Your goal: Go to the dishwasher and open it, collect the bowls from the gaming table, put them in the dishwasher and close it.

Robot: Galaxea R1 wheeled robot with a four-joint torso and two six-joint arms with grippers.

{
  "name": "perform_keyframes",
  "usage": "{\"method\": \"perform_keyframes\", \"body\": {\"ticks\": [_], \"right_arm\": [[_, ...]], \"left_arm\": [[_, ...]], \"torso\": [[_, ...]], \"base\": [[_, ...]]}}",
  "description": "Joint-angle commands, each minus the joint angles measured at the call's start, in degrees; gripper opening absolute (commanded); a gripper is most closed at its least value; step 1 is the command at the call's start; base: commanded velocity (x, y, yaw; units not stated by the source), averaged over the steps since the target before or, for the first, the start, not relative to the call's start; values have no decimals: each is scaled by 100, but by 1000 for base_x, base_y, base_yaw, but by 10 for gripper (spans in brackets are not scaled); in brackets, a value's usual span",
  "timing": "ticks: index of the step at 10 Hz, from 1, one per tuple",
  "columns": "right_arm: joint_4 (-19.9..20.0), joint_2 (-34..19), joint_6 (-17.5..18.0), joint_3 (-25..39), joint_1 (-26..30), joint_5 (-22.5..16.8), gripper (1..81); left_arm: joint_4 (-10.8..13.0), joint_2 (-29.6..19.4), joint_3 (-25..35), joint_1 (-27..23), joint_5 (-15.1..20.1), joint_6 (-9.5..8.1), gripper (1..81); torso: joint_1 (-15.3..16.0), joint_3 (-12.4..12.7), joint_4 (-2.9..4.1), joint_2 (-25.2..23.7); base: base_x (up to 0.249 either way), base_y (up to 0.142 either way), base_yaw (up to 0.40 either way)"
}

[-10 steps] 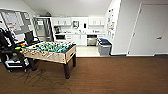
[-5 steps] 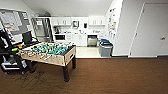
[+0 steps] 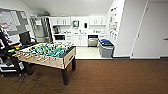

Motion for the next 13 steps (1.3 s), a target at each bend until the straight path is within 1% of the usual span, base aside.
{"method": "perform_keyframes", "body": {"ticks": [1, 13], "right_arm": [[-73, -130, -31, 37, 182, -349, 10], [-73, -130, -22, 28, 217, -349, 10]], "left_arm": [[64, -81, -38, -251, 246, 37, 10], [72, -72, -38, -251, 254, 45, 10]], "torso": [[0, 0, 0, 0], [2, 0, 0, 0]], "base": [[211, 0, 0], [210, -75, 0]]}}
